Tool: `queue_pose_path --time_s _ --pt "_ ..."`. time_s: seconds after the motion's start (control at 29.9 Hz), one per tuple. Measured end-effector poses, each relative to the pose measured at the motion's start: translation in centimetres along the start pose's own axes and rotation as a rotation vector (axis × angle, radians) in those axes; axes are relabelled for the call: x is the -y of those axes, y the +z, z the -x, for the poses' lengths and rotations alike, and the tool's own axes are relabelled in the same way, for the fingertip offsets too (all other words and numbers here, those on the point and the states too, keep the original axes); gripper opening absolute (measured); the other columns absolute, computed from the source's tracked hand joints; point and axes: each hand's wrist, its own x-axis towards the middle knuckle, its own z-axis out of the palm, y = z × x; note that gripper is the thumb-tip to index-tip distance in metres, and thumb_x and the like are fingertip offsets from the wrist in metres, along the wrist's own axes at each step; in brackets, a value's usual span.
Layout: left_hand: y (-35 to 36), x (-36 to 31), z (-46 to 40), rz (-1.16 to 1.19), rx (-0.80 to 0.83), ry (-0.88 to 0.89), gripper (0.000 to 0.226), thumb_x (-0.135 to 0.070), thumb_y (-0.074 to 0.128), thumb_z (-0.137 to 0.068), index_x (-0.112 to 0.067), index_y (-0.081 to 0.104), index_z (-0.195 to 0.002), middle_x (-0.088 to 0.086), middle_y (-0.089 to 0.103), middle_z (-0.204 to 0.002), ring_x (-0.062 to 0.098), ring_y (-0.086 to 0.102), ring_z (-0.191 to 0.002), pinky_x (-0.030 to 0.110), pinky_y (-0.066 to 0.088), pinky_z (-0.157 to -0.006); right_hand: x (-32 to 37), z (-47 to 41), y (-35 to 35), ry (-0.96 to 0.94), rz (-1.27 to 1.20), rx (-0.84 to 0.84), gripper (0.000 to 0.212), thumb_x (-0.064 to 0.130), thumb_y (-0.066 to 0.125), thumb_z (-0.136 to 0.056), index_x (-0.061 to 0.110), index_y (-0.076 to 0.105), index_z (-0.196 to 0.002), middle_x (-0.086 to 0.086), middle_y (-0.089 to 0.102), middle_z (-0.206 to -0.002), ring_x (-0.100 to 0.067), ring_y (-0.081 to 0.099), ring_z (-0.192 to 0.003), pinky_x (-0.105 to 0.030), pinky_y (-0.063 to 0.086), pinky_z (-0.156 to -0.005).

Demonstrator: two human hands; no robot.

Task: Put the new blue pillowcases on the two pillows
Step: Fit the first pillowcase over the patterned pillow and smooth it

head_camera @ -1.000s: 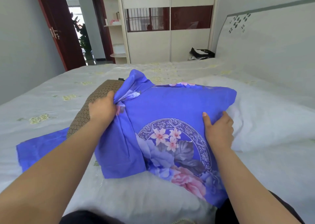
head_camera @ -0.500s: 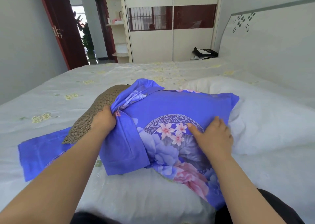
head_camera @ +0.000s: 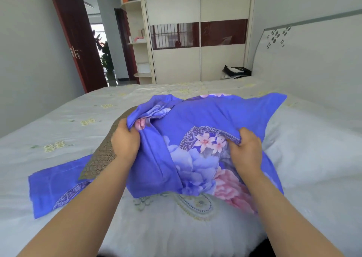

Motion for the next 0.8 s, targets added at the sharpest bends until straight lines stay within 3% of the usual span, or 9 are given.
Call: queue_pose_path --time_s 0.13,0.23,0.33,0.4,0.43,0.53,0.63,0.7,0.8 --pt "-1.9 0.6 -0.9 0.068 0.047 0.107 0.028 -0.034 0.056 -0.088 -0.008 0.058 -0.079 0.013 0.060 -0.072 0.022 0.049 -0.063 0.035 0.042 -0.062 0.9 -8.1 -2.3 -0.066 0.194 -0.162 0.033 0.023 0.062 -0.080 0.004 0.058 -0.107 -0.020 0.058 -0.108 -0.039 0.051 -0.103 -0.043 0.032 -0.087" --pt "-1.6 3.1 -2.4 -0.064 0.191 0.005 0.031 -0.046 0.057 -0.088 -0.016 0.061 -0.098 0.006 0.066 -0.093 0.024 0.060 -0.087 0.036 0.048 -0.079 1.4 -11.0 -1.4 0.174 0.301 -0.111 0.055 0.031 0.065 -0.085 0.014 0.044 -0.132 -0.015 0.041 -0.135 -0.035 0.037 -0.126 -0.048 0.029 -0.102" --pt "-0.8 6.2 -2.3 -0.139 0.414 -0.237 0.068 -0.050 0.057 -0.087 -0.012 0.038 -0.140 0.015 0.046 -0.139 0.030 0.044 -0.129 0.039 0.033 -0.108 2.8 -8.5 3.5 0.158 0.187 0.315 0.062 0.064 0.051 -0.084 0.016 0.053 -0.124 -0.016 0.049 -0.130 -0.031 0.045 -0.123 -0.045 0.036 -0.099" --pt "-0.2 7.2 -1.7 -0.120 0.475 -0.329 0.076 -0.051 0.055 -0.088 -0.005 0.030 -0.144 0.016 0.040 -0.145 0.030 0.040 -0.132 0.036 0.030 -0.108 3.1 -4.4 7.1 0.197 0.108 0.693 0.088 0.090 0.031 -0.066 0.018 0.064 -0.103 -0.016 0.056 -0.120 -0.026 0.050 -0.118 -0.040 0.038 -0.099" --pt "-0.2 7.4 -1.6 -0.157 0.479 -0.342 0.077 -0.053 0.054 -0.088 -0.003 0.032 -0.142 0.017 0.042 -0.143 0.031 0.042 -0.131 0.036 0.032 -0.106 2.9 -2.3 8.5 0.234 0.078 0.747 0.089 0.089 0.035 -0.065 0.016 0.064 -0.109 -0.018 0.050 -0.132 -0.025 0.044 -0.127 -0.038 0.034 -0.105" --pt "-0.4 7.5 -2.1 -0.441 0.573 -0.230 0.070 -0.059 0.048 -0.089 -0.003 0.046 -0.132 0.019 0.055 -0.130 0.034 0.052 -0.120 0.037 0.040 -0.098 1.6 1.8 10.7 0.479 -0.101 0.276 0.079 0.056 0.067 -0.076 0.000 0.049 -0.129 -0.021 0.041 -0.140 -0.032 0.035 -0.134 -0.039 0.029 -0.108" --pt "-1.1 7.9 -1.8 -0.642 0.587 -0.075 0.055 -0.053 0.045 -0.092 -0.005 0.054 -0.116 0.018 0.063 -0.114 0.034 0.058 -0.107 0.037 0.047 -0.087 0.7 2.2 12.8 0.964 -0.428 0.166 0.117 0.074 0.068 -0.053 -0.004 0.039 -0.136 -0.018 0.051 -0.130 -0.035 0.053 -0.118 -0.047 0.044 -0.100" --pt "-1.5 8.2 -0.5 -0.716 0.566 0.015 0.043 -0.046 0.045 -0.095 -0.006 0.056 -0.104 0.019 0.064 -0.106 0.034 0.059 -0.101 0.038 0.047 -0.081 -0.8 1.8 15.1 1.036 -0.619 0.170 0.102 0.067 0.073 -0.052 0.008 0.043 -0.130 -0.007 0.058 -0.111 -0.027 0.063 -0.095 -0.040 0.055 -0.084" --pt "-1.7 7.5 2.5 -0.783 0.534 0.161 0.035 -0.039 0.042 -0.097 -0.007 0.058 -0.098 0.018 0.065 -0.103 0.034 0.060 -0.097 0.037 0.047 -0.078 1.9 0.1 13.6 0.846 -0.513 0.307 0.032 0.027 0.061 -0.088 0.016 0.046 -0.113 -0.002 0.051 -0.097 -0.019 0.053 -0.078 -0.025 0.046 -0.065"
